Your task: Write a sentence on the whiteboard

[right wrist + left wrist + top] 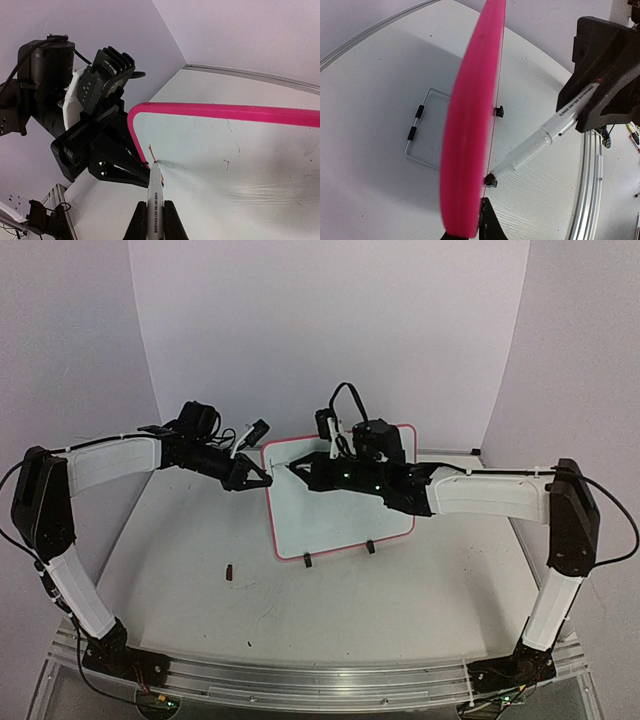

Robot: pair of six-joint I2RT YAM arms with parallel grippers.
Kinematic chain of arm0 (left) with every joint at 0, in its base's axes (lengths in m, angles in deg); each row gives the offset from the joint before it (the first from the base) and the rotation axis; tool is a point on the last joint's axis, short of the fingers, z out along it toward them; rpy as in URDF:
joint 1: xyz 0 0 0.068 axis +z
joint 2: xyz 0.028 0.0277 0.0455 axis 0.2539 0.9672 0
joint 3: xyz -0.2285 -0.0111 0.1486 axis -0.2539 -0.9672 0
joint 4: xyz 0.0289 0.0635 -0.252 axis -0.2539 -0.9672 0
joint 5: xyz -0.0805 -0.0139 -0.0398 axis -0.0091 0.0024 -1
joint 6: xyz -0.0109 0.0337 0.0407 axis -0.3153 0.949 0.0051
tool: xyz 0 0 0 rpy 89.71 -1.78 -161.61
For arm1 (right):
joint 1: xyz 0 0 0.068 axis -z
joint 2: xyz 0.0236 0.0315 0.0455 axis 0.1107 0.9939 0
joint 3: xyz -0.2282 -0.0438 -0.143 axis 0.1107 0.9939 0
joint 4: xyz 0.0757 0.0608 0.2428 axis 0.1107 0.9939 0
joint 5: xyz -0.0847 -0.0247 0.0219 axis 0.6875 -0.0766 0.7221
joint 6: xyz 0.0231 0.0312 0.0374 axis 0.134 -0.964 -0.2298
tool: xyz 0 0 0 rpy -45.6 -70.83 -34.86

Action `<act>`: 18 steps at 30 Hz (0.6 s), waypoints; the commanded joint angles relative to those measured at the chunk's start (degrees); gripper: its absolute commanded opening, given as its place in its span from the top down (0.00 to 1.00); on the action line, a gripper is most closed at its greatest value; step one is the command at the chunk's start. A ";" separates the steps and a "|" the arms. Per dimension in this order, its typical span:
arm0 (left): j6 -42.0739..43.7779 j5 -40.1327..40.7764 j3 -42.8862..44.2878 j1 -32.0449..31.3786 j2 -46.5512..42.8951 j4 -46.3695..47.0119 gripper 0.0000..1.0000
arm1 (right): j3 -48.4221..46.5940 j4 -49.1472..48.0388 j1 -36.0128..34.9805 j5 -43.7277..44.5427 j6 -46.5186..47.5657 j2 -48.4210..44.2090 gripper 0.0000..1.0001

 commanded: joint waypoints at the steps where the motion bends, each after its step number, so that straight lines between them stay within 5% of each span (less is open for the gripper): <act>1: 2.11 4.92 -0.27 0.24 0.77 -1.18 1.00 | -1.80 -1.90 -0.30 1.86 -0.60 0.56 1.00; 18: 2.16 4.95 -0.25 0.21 0.77 -1.15 1.00 | 3.58 -4.03 -0.36 9.87 -1.83 -3.66 1.00</act>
